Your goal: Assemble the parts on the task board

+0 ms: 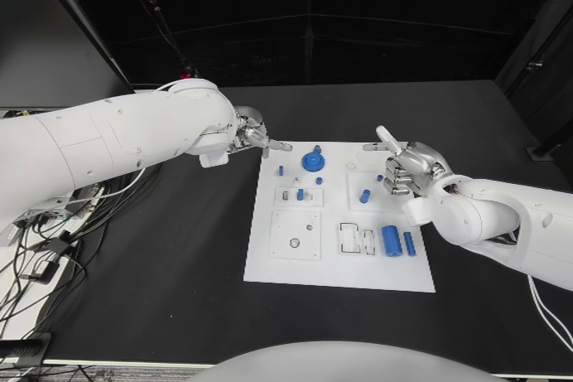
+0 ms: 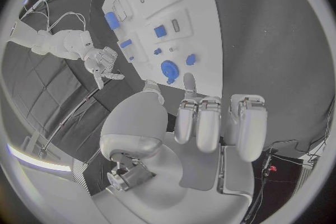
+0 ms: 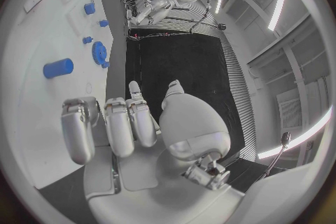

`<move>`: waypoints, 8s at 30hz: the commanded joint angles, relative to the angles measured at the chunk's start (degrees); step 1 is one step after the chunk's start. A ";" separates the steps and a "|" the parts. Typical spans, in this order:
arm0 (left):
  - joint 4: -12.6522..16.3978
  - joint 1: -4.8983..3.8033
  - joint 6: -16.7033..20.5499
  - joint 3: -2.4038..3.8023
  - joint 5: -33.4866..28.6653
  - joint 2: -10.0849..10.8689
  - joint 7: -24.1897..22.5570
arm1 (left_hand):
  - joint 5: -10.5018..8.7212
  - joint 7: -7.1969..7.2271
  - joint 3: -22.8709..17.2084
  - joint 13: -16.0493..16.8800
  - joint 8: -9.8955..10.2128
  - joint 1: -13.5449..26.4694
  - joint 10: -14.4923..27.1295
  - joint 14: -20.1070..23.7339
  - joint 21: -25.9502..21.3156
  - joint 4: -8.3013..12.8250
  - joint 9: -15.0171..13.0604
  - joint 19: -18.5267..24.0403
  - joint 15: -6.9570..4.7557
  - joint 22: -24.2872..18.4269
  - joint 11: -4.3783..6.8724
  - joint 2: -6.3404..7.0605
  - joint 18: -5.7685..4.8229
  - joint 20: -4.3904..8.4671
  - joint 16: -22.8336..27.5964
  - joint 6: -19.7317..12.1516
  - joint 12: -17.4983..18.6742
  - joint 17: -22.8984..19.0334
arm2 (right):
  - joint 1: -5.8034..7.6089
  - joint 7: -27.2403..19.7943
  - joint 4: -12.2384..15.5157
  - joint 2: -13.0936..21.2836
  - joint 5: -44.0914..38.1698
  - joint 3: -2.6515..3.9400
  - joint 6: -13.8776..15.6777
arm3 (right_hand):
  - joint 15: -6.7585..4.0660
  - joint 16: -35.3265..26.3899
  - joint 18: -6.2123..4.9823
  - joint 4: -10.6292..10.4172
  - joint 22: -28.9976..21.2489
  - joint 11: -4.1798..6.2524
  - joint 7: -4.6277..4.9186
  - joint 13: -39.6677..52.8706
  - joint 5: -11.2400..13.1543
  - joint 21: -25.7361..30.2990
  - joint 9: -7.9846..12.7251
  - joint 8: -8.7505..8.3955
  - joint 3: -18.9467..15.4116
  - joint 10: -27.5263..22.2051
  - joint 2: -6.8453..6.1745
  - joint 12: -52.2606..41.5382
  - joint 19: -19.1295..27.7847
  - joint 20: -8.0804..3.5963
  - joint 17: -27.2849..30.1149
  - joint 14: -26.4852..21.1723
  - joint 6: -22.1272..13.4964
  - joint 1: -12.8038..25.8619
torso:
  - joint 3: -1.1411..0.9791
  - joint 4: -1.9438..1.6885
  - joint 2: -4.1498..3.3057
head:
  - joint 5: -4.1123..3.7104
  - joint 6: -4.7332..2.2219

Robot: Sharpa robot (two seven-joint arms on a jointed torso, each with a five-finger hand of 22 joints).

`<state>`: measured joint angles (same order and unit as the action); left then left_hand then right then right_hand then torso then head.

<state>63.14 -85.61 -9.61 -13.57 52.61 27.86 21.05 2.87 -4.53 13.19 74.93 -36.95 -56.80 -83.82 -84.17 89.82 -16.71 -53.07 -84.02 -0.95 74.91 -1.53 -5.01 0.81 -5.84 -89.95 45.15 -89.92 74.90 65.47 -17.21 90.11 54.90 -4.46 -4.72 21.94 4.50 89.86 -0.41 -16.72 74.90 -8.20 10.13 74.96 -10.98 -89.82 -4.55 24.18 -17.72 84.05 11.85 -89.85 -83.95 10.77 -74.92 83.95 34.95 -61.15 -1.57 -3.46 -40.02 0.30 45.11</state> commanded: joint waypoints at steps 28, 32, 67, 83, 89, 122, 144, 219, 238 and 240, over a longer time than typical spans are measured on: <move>-12.22 4.32 -5.48 0.02 2.89 -7.37 -6.90 | -0.18 0.71 2.93 15.07 1.20 -0.73 -6.18 -5.83 0.18 0.19 0.71 -5.98 -0.87 15.09 0.97 -5.01 -0.81 0.79 -0.05 2.08 -0.08 15.10 | 3.10 0.34 2.59 1.36 -1.87 0.16 -0.14 | 0.46 0.14 0.41 0.07 15.10 -0.25 2.67 15.04 -0.49 -0.18 0.08 0.38 -0.18 5.95 0.77 -0.15 -6.05 0.39 -15.08 6.05 -0.55 -0.13 | 0.16 0.33 -0.13 | 2.06 -0.80; -13.58 4.54 -6.16 0.02 3.02 -8.04 -7.75 | -0.18 0.75 2.54 15.07 1.70 -2.63 -6.18 -5.83 0.18 0.31 0.91 -5.98 -0.93 15.09 1.00 -6.47 -0.81 0.87 -0.05 2.25 -0.08 15.10 | 3.10 0.45 2.50 1.15 -1.87 0.16 -0.21 | 0.47 0.14 0.41 0.09 15.10 -0.26 2.69 15.04 -0.51 -0.18 0.09 0.39 -0.20 5.95 0.75 -0.15 -6.05 0.40 -15.08 6.05 -0.61 -0.20 | 0.14 0.24 -0.10 | 1.92 -0.83; -20.29 5.55 -9.75 0.04 4.91 -11.17 -9.46 | -0.20 1.38 6.59 15.07 5.36 -7.00 -6.18 -5.83 0.18 0.19 3.20 -5.98 -1.30 15.09 1.60 -8.23 -0.81 1.31 -0.05 6.32 -0.08 15.10 | 3.08 0.92 1.31 -0.38 -1.87 0.11 -0.69 | 0.49 0.14 0.41 0.09 15.10 -0.28 2.71 15.04 -0.54 -0.18 0.11 0.40 -0.26 5.95 0.69 -0.15 -6.05 0.42 -15.08 6.05 -0.71 -0.27 | 0.12 0.32 -0.14 | 0.59 0.29; -22.08 5.95 -10.85 0.04 4.91 -12.26 -9.39 | -0.20 1.39 6.67 15.07 5.47 -7.15 -6.18 -5.83 0.18 0.20 3.24 -5.98 -1.30 15.09 1.61 -8.31 -0.81 1.31 -0.05 6.38 -0.08 15.10 | 3.07 0.87 1.14 -0.69 -1.88 0.11 -0.68 | 0.50 0.14 0.41 0.10 15.10 -0.30 2.72 15.04 -0.62 -0.18 0.12 0.41 -0.28 5.95 0.68 -0.15 -6.05 0.43 -15.08 6.05 -0.77 -0.32 | 0.09 0.21 -0.16 | 0.36 0.82; -22.44 6.10 -10.95 0.04 4.91 -12.36 -9.43 | -0.20 1.40 6.76 15.07 5.78 -7.73 -6.18 -5.83 0.18 0.30 3.35 -5.98 -1.30 15.09 1.62 -8.55 -0.81 1.32 -0.05 6.42 -0.08 15.10 | 3.07 0.85 1.07 -0.79 -1.88 0.11 -0.69 | 0.50 0.14 0.41 0.10 15.10 -0.30 2.72 15.04 -0.62 -0.18 0.12 0.41 -0.28 5.95 0.68 -0.15 -6.05 0.43 -15.08 6.05 -0.77 -0.32 | 0.08 0.15 -0.14 | 0.32 0.91; -22.99 6.53 -10.13 0.09 4.91 -13.18 -11.22 | -0.20 1.17 11.03 15.07 7.60 -4.27 -6.18 -5.83 0.18 0.00 3.59 -5.98 -1.16 15.09 1.43 -9.08 -0.81 1.22 -0.05 7.29 -0.08 15.10 | 3.07 0.94 1.17 -0.65 -1.98 0.11 -0.51 | 0.53 0.14 0.41 0.09 15.10 -0.33 2.75 15.04 -0.83 -0.18 0.14 0.46 -0.32 5.95 0.68 -0.15 -6.05 0.46 -15.08 6.05 -0.88 -0.46 | -0.07 -0.09 -0.95 | -0.01 1.11; -23.37 6.33 -9.56 0.12 4.92 -13.91 -11.46 | -0.10 1.15 11.64 15.07 8.47 -5.34 -6.18 -5.83 0.18 0.63 3.34 -5.98 -1.05 15.09 1.36 -9.97 -0.81 1.09 -0.05 7.70 -0.08 15.10 | 3.06 1.23 0.41 -1.42 -2.15 0.11 -0.76 | 0.54 0.14 0.41 0.09 15.10 -0.34 2.76 15.04 -0.87 -0.18 0.14 0.49 -0.33 5.95 0.69 -0.15 -6.05 0.47 -15.08 6.05 -0.91 -0.52 | -0.04 -0.09 -0.99 | 0.07 1.23; -24.23 6.38 -10.58 0.12 4.92 -14.35 -11.33 | 25.96 1.78 -6.33 15.07 13.16 -25.97 -6.18 -5.83 0.18 0.05 1.74 -5.98 -1.41 15.09 1.93 -10.15 -0.81 1.24 -0.05 8.19 -0.08 15.10 | 3.02 2.11 -0.37 -1.90 -2.23 0.08 -1.19 | 0.57 0.14 0.41 0.08 15.10 -0.36 2.78 15.04 -0.99 -0.18 0.15 0.57 -0.34 5.95 0.76 -0.15 -6.05 0.50 -15.08 6.05 -0.98 -0.68 | 0.02 -0.07 -1.06 | -0.12 1.50; -23.49 6.38 -7.89 0.12 4.91 -13.51 -13.00 | 26.18 1.37 -17.45 15.07 13.72 -29.92 -6.18 -5.83 0.18 0.07 0.72 -5.98 -1.13 15.09 1.57 -5.20 -0.81 1.04 -0.05 8.86 -0.08 15.10 | 3.02 2.15 -0.59 -1.83 -2.24 0.07 -1.13 | 0.58 0.14 0.41 0.07 15.10 -0.37 2.79 15.04 -1.01 -0.18 0.15 0.60 -0.35 5.95 0.78 -0.15 -6.05 0.51 -15.08 6.05 -1.01 -0.73 | 0.02 -0.12 -1.06 | -0.33 1.73; -23.03 6.36 -7.10 0.12 4.90 -13.19 -13.40 | 26.17 1.37 -17.63 15.07 13.71 -29.90 -6.18 -5.83 0.18 0.06 0.70 -5.98 -1.13 15.09 1.57 -5.12 -0.81 1.03 -0.05 8.91 -0.08 15.10 | 3.02 2.16 -0.60 -1.77 -2.24 0.07 -1.11 | 0.58 0.14 0.41 0.07 15.10 -0.37 2.79 15.04 -1.01 -0.18 0.15 0.60 -0.35 5.95 0.78 -0.15 -6.05 0.51 -15.08 6.05 -1.01 -0.73 | 0.00 -0.15 -1.07 | -0.40 1.73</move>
<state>39.78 -79.14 -18.65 -13.49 57.39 14.53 9.26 28.82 -3.32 -4.11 75.11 -23.40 -80.56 -83.70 -83.95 89.82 -16.64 -52.29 -84.03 -2.09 74.91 -0.15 -4.63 0.81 -5.01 -89.95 53.60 -90.15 74.90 68.41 -14.79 89.44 53.09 -6.55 -4.67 21.33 4.71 89.86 -0.41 -16.72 74.90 -8.19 10.00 74.96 -11.64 -89.82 -4.46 24.40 -17.72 84.04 12.32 -89.85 -83.95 10.77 -74.90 84.15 34.47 -61.61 -1.54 -3.57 -41.07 -0.03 46.83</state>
